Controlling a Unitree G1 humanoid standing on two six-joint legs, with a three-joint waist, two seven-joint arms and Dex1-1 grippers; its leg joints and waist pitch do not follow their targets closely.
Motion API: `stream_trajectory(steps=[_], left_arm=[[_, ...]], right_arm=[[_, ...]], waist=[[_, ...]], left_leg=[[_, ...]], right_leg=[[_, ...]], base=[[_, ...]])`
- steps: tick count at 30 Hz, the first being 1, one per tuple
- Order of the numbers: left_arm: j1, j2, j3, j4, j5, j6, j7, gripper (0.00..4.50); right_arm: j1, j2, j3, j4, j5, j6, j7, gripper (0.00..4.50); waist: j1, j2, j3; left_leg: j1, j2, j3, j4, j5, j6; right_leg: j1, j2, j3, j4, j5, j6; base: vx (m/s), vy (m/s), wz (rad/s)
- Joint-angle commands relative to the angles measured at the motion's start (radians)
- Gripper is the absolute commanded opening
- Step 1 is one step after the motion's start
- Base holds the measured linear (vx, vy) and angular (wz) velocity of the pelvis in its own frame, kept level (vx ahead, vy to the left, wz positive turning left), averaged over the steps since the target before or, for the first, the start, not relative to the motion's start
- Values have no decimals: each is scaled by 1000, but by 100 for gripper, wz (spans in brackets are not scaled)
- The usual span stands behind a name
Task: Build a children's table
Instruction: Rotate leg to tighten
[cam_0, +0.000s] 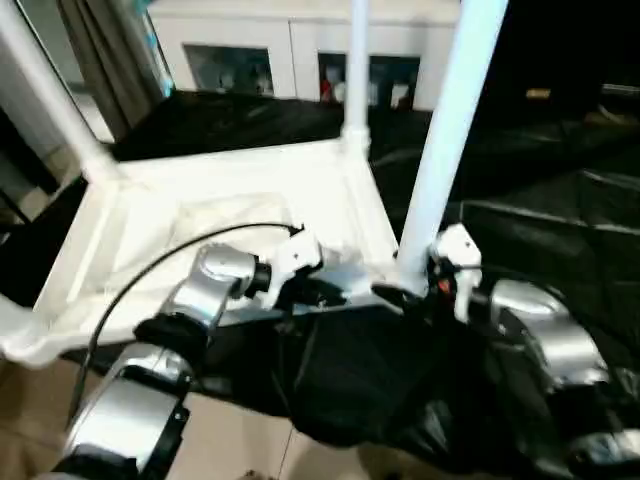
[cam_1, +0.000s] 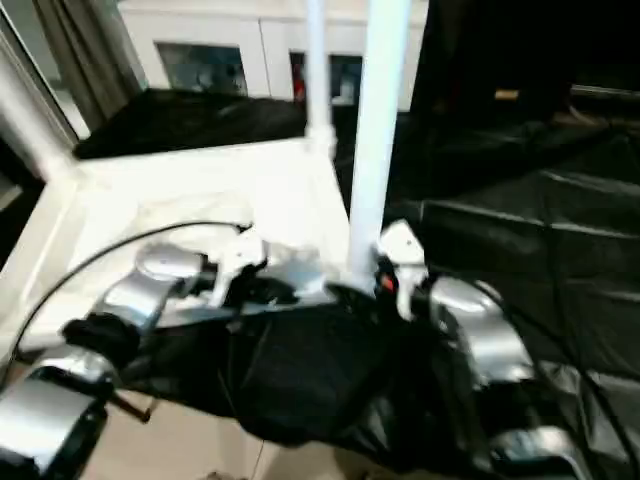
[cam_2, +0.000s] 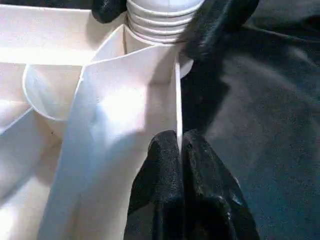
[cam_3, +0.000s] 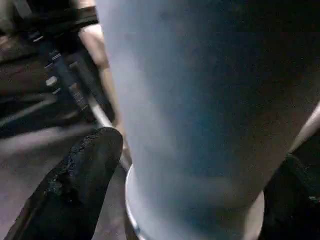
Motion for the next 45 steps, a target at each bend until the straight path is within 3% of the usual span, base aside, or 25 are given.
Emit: stream_trajectory(steps=[1, 3, 4, 8, 10, 15, 17, 21, 24, 27, 29, 31, 32, 33, 35, 40, 45], left_arm=[[13, 3, -28, -59, -34, 11, -102, 0], [17, 8, -28, -65, -36, 12, -111, 0], [20, 14, -26, -69, -37, 11, -117, 0], [24, 19, -23, -70, -35, 7, -120, 0], [29, 19, -22, -78, -39, 10, -114, 0], [26, 1, -17, -70, -29, 7, -49, 0], [4, -23, -6, -33, -2, -1, 63, 0], [-52, -98, 29, 44, 22, 22, 290, 0], [-74, -157, 42, 62, 16, 40, 371, 0], [-92, -207, 46, 81, 17, 60, 438, 0], [-99, -232, 49, 93, 13, 64, 460, 0], [-109, -265, 48, 114, 13, 54, 474, 0], [-108, -269, 46, 116, 15, 51, 470, 0], [-106, -270, 46, 114, 15, 51, 464, 0], [-103, -266, 44, 110, 13, 51, 452, 0], [-78, -225, 31, 84, 7, 31, 360, 0], [-55, -175, 11, 56, 3, 11, 236, 0]], right_arm=[[15, -30, 27, -56, 22, 11, 74, 384], [18, -38, 26, -58, 23, 13, 84, 384], [20, -42, 23, -60, 22, 17, 88, 360], [24, -42, 23, -68, 26, 30, 92, 327], [33, -42, 35, -81, 37, 44, 97, 308], [56, -17, 55, -84, 22, 59, 68, 278], [54, 30, 44, -47, -16, 69, -45, 276], [21, 153, -19, 68, -63, 93, -328, 274], [-9, 231, -60, 134, -61, 101, -479, 274], [-39, 298, -94, 189, -49, 100, -585, 274], [-56, 328, -102, 212, -49, 86, -621, 274], [-85, 375, -89, 237, -69, 48, -642, 274], [-91, 383, -81, 235, -74, 35, -634, 274], [-91, 386, -72, 223, -65, 26, -599, 274], [-90, 382, -67, 211, -57, 18, -567, 330], [-69, 315, -24, 155, -66, -23, -442, 379], [-34, 232, -2, 72, -28, -8, -277, 379]], waist=[[-1, -14, -70], [1, -15, -67], [5, -16, -66], [5, -16, -63], [5, -21, -65], [6, -23, -69], [4, -21, -66], [-8, -24, -58], [-21, -17, -57], [-24, -21, -59], [-24, -16, -59], [-26, -15, -59], [-23, -8, -63], [-25, -12, -63], [-24, -11, -64], [-19, -13, -71], [-14, -11, -75]], left_leg=[[3, 24, 0, -62, -105, 162], [4, 25, 2, -63, -122, 156], [7, 24, 2, -65, -146, 136], [6, 23, 1, -68, -168, 108], [5, 22, 2, -68, -155, 107], [2, 22, 1, -64, -112, 123], [4, 20, 2, -65, -130, 110], [12, 14, 0, -73, -194, 53], [13, 13, -3, -76, -224, 37], [10, 9, -1, -74, -215, 45], [11, 10, -1, -75, -214, 53], [9, 8, -3, -75, -221, 50], [13, 8, -3, -74, -218, 51], [8, 10, -4, -76, -210, 57], [8, 10, -3, -75, -211, 66], [5, 10, -2, -70, -177, 90], [-4, 14, -2, -66, -120, 126]], right_leg=[[65, -47, 44, -51, -61, -293], [64, -48, 46, -55, -91, -288], [62, -49, 46, -60, -140, -278], [62, -48, 46, -65, -191, -259], [63, -48, 47, -64, -187, -254], [63, -48, 46, -58, -135, -259], [59, -48, 46, -64, -177, -250], [54, -50, 44, -86, -362, -192], [52, -49, 43, -91, -388, -182], [54, -47, 44, -93, -375, -176], [52, -47, 43, -95, -378, -175], [55, -48, 41, -97, -398, -167], [53, -50, 42, -97, -388, -168], [57, -47, 42, -92, -354, -175], [57, -48, 42, -91, -344, -179], [64, -50, 43, -86, -293, -195], [70, -50, 43, -72, -201, -220]], base=[[0, 0, 0], [0, 0, 0], [0, 0, 0], [0, 0, 0], [0, 0, 0], [0, 0, 0], [0, 0, 0], [0, 0, 0], [0, 0, 0], [0, 0, 0], [0, 0, 0], [0, 0, 0], [0, 0, 0], [0, 0, 0], [0, 0, 0], [0, 0, 0], [0, 0, 0]])
